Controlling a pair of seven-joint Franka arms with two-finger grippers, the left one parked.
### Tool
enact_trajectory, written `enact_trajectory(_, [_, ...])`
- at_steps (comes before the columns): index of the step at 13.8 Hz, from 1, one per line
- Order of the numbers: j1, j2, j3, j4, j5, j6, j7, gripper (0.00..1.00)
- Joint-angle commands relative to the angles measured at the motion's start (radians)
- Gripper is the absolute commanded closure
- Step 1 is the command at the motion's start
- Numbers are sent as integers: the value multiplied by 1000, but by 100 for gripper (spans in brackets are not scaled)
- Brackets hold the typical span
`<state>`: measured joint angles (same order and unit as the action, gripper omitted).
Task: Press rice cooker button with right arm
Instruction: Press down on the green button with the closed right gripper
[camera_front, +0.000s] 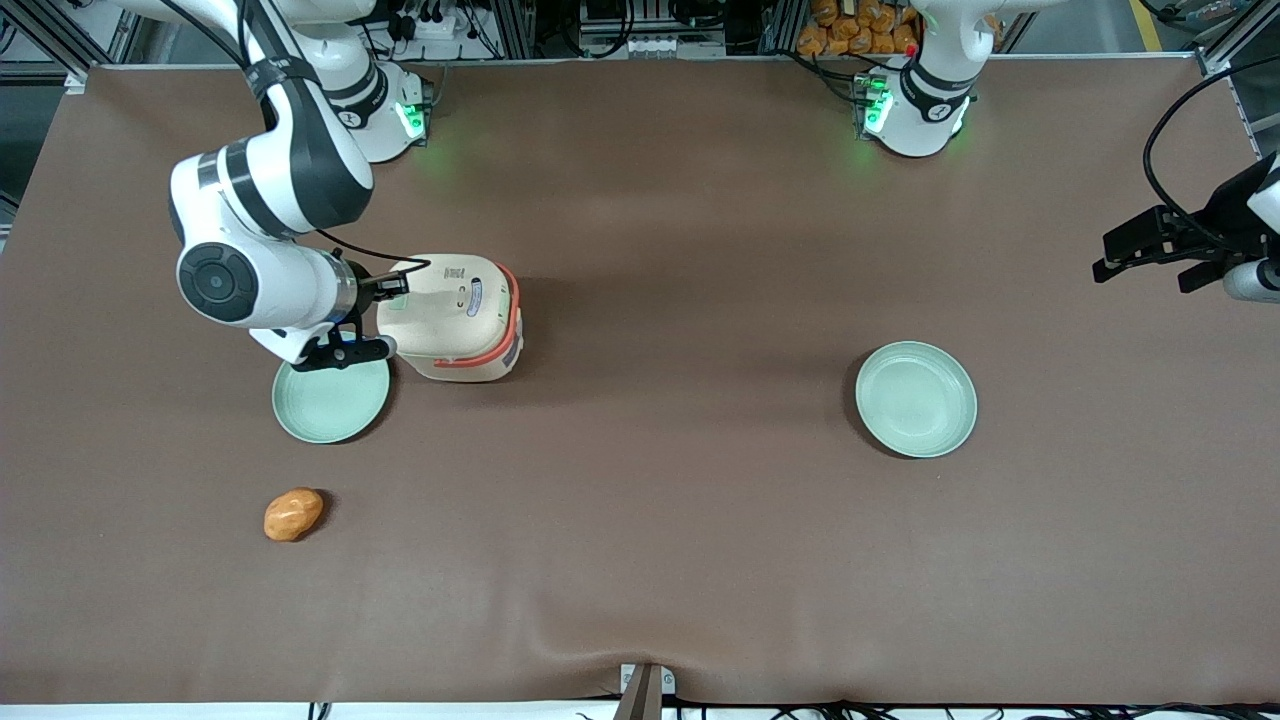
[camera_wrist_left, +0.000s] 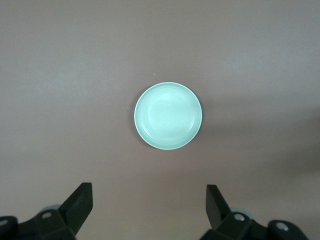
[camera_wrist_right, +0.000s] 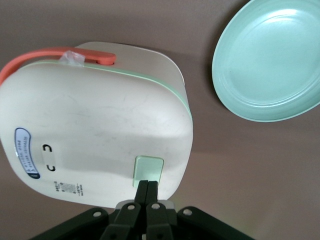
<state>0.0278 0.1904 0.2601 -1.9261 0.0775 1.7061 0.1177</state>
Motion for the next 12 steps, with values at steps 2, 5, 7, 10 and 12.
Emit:
enact_trajectory(2, [-6,-25,28,-65,10,41,13,100])
enact_trajectory(5, [-9,-23,28,-73,8,52,13,100])
enact_trajectory(7, [-9,-23,28,-89,7,73,13,100])
enact_trajectory(10, [-11,-23,28,-119,7,115,13,100])
enact_trajectory(12, [-12,-22,27,-131,5,135,13,100])
